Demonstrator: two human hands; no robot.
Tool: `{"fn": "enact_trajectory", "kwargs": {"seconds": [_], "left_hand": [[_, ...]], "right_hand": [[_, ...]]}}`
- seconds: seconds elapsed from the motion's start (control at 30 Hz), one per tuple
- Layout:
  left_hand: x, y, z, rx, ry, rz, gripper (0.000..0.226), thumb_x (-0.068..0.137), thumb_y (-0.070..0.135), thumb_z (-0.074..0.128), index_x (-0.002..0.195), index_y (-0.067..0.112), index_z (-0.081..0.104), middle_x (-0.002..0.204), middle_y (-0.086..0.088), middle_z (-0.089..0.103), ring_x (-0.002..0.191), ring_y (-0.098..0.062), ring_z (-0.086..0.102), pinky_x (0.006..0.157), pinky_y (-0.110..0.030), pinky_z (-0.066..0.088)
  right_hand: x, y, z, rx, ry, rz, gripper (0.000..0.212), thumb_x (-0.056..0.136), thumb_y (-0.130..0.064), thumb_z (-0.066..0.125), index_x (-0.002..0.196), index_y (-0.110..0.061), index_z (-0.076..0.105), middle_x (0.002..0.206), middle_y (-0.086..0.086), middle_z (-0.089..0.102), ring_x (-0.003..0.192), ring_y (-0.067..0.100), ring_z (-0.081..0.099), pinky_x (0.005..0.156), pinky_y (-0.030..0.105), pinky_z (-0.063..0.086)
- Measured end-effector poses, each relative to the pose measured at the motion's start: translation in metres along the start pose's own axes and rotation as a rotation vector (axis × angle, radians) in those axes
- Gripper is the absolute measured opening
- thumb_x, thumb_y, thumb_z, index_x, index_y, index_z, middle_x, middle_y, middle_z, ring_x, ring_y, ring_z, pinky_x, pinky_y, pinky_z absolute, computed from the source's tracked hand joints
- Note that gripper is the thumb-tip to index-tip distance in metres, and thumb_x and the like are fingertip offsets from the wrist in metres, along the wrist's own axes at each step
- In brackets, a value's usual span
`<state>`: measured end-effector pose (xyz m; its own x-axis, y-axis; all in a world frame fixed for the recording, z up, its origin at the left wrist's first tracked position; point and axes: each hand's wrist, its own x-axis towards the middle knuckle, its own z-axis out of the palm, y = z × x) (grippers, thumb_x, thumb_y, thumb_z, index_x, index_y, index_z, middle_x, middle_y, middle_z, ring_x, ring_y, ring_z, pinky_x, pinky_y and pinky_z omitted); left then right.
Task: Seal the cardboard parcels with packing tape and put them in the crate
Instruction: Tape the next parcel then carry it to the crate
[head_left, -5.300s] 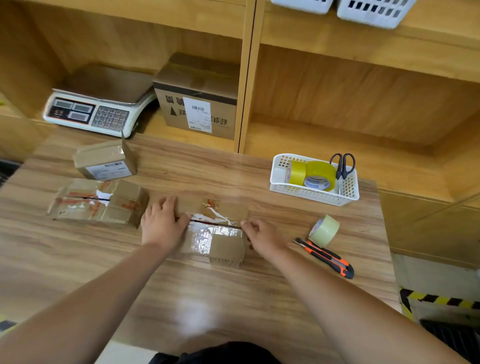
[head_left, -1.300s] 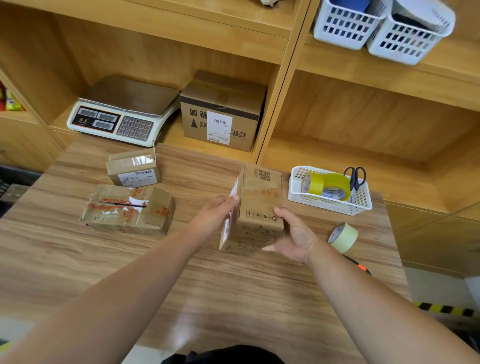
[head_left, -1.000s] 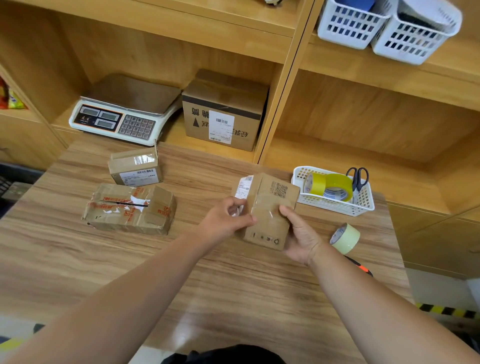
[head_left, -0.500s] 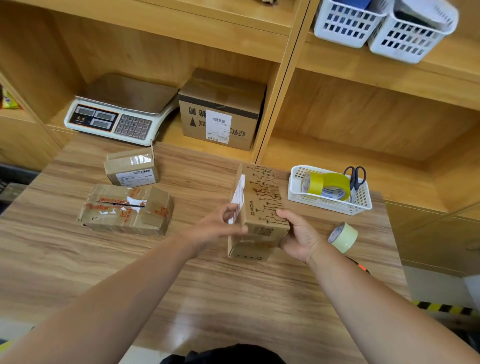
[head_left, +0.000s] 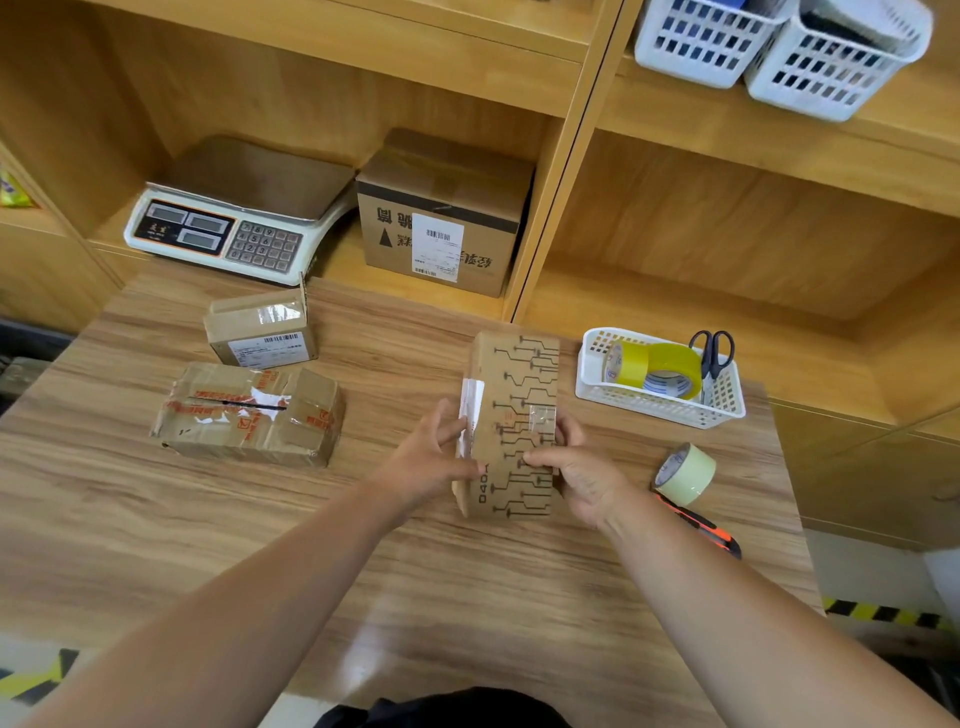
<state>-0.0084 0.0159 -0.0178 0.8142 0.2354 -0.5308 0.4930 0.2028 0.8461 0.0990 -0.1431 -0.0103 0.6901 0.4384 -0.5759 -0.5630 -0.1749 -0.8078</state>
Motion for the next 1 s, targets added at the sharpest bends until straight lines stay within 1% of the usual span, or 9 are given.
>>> {"fn": "enact_trajectory", "kwargs": {"seconds": [0.1, 0.17, 0.23, 0.3, 0.53, 0.67, 0.73, 0.87, 1.0], "left_hand": [[0.004, -0.002, 0.0, -0.061, -0.018, -0.003, 0.095, 0.077, 0.018, 0.076, 0.15, 0.032, 0.017, 0.143, 0.005, 0.047, 0.13, -0.014, 0.044, 0.11, -0.039, 0.031], [0.005, -0.003, 0.003, -0.092, 0.017, -0.004, 0.065, 0.084, 0.037, 0.068, 0.141, 0.028, 0.037, 0.13, 0.001, 0.06, 0.118, -0.015, 0.056, 0.106, -0.043, 0.04], [0.007, -0.006, 0.008, -0.155, 0.098, -0.012, 0.035, 0.097, 0.035, 0.051, 0.128, 0.02, 0.05, 0.117, -0.002, 0.066, 0.105, -0.015, 0.063, 0.098, -0.035, 0.049], [0.011, -0.011, 0.01, -0.172, 0.169, -0.052, 0.029, 0.1, 0.03, 0.044, 0.123, 0.014, 0.054, 0.108, -0.003, 0.068, 0.099, -0.017, 0.065, 0.09, -0.03, 0.053], [0.01, -0.018, -0.007, -0.016, 0.374, -0.057, 0.069, 0.083, 0.018, 0.072, 0.138, 0.008, 0.032, 0.108, -0.001, 0.058, 0.103, -0.017, 0.056, 0.085, -0.033, 0.047], [0.01, -0.017, -0.028, 0.329, 0.485, 0.02, 0.111, 0.068, 0.016, 0.084, 0.151, 0.017, 0.01, 0.14, -0.007, 0.037, 0.133, -0.027, 0.032, 0.109, -0.045, 0.033], [0.008, -0.019, -0.033, 0.506, 0.501, 0.026, 0.117, 0.067, 0.024, 0.085, 0.152, 0.02, 0.006, 0.145, -0.007, 0.033, 0.136, -0.027, 0.024, 0.113, -0.046, 0.025], [0.003, -0.021, -0.035, 0.671, 0.496, 0.082, 0.116, 0.067, 0.038, 0.082, 0.152, 0.025, 0.005, 0.148, -0.005, 0.028, 0.138, -0.025, 0.017, 0.115, -0.042, 0.02], [-0.004, -0.023, -0.034, 0.875, 0.398, 0.216, 0.113, 0.066, 0.05, 0.078, 0.152, 0.028, 0.007, 0.156, 0.001, 0.015, 0.143, -0.021, 0.007, 0.117, -0.041, 0.011]], "right_hand": [[0.0, 0.002, 0.005, -0.033, 0.013, -0.042, 0.074, 0.071, 0.021, 0.061, 0.133, -0.018, 0.05, 0.117, 0.004, 0.066, 0.106, 0.019, 0.062, 0.072, 0.029, 0.052], [-0.003, -0.001, 0.009, -0.121, 0.02, -0.076, 0.076, 0.071, 0.021, 0.06, 0.133, -0.021, 0.051, 0.113, -0.001, 0.066, 0.103, 0.013, 0.063, 0.07, 0.025, 0.052], [-0.006, -0.006, 0.012, -0.282, 0.008, -0.103, 0.075, 0.072, 0.015, 0.062, 0.133, -0.027, 0.05, 0.109, -0.008, 0.066, 0.095, 0.005, 0.063, 0.068, 0.021, 0.051], [-0.008, -0.011, 0.014, -0.412, -0.023, -0.12, 0.073, 0.073, 0.008, 0.065, 0.133, -0.032, 0.049, 0.104, -0.016, 0.064, 0.09, -0.004, 0.061, 0.068, 0.017, 0.049], [-0.006, -0.012, 0.034, -0.628, -0.083, -0.146, 0.071, 0.077, -0.001, 0.063, 0.14, -0.027, 0.043, 0.113, -0.006, 0.062, 0.093, 0.008, 0.06, 0.072, 0.021, 0.048], [0.001, -0.007, 0.053, -0.866, -0.149, -0.163, 0.065, 0.079, -0.01, 0.062, 0.138, -0.03, 0.042, 0.121, -0.003, 0.058, 0.102, 0.016, 0.058, 0.089, 0.036, 0.051], [0.002, -0.005, 0.058, -0.967, -0.159, -0.177, 0.064, 0.08, -0.013, 0.063, 0.138, -0.031, 0.041, 0.123, -0.004, 0.054, 0.105, 0.017, 0.056, 0.092, 0.038, 0.05], [0.0, 0.002, 0.056, -1.3, -0.163, -0.277, 0.074, 0.083, -0.015, 0.061, 0.146, -0.033, 0.028, 0.15, -0.006, 0.032, 0.138, 0.02, 0.03, 0.109, 0.036, 0.025], [-0.004, 0.018, 0.043, -1.595, -0.219, -0.387, 0.077, 0.084, -0.007, 0.058, 0.148, -0.036, 0.026, 0.159, -0.01, 0.015, 0.146, 0.009, 0.007, 0.116, 0.052, 0.001]]}}
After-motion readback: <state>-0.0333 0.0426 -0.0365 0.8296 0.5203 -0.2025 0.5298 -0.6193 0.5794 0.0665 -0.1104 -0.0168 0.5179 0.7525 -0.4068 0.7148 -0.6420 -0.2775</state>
